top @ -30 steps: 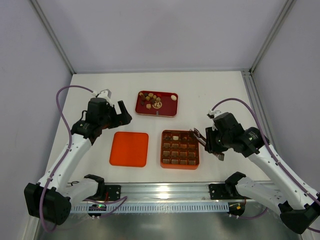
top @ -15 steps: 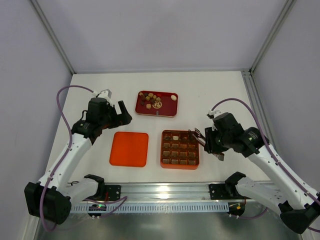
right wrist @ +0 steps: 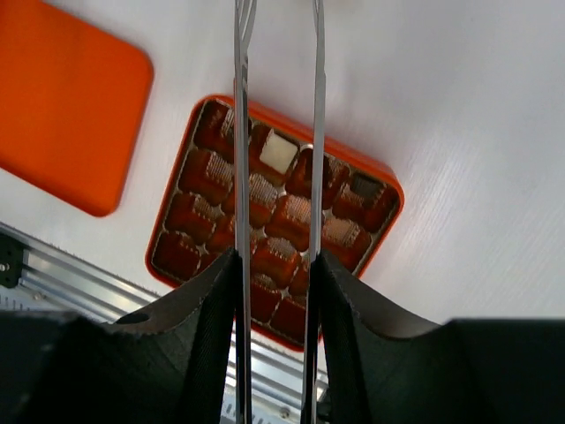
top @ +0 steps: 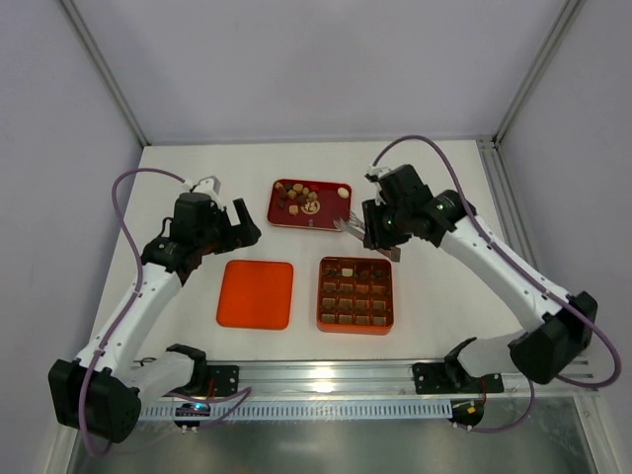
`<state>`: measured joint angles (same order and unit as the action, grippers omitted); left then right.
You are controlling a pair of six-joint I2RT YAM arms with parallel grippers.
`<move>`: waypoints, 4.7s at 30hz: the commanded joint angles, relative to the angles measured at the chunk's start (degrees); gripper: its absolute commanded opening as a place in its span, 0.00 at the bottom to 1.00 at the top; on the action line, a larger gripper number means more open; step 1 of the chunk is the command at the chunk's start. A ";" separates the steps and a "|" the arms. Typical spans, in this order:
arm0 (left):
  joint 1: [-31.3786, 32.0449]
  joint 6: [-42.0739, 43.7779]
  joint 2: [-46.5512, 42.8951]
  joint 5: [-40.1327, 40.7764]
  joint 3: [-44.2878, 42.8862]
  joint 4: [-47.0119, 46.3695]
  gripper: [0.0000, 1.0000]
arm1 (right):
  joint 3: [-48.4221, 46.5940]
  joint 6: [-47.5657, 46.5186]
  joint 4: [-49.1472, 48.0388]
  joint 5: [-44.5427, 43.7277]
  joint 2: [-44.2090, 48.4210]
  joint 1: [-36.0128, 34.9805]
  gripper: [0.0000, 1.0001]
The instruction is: Pack the chocolate
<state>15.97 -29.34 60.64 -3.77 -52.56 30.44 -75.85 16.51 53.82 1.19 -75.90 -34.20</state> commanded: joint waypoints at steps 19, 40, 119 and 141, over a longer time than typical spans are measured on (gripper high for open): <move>-0.15 0.69 -0.96 -0.27 0.00 -1.34 1.00 | -45.34 -7.20 -0.12 -4.79 -43.98 -3.25 0.41; -0.15 0.60 -0.44 -0.62 0.00 -1.34 1.00 | -43.41 -7.81 -1.26 -6.38 -48.02 -4.13 0.41; -0.15 0.60 -0.79 -0.89 0.00 -1.34 1.00 | -20.04 -5.70 -1.17 -12.35 -24.83 -2.81 0.41; -0.06 0.52 -0.88 -0.98 0.08 -1.34 1.00 | -15.64 -4.30 -2.93 -10.60 -25.09 -2.72 0.41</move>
<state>15.97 -29.34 60.64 -4.16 -52.56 30.41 -91.46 11.40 53.12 -9.85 -102.65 -37.06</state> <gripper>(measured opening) 0.996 0.415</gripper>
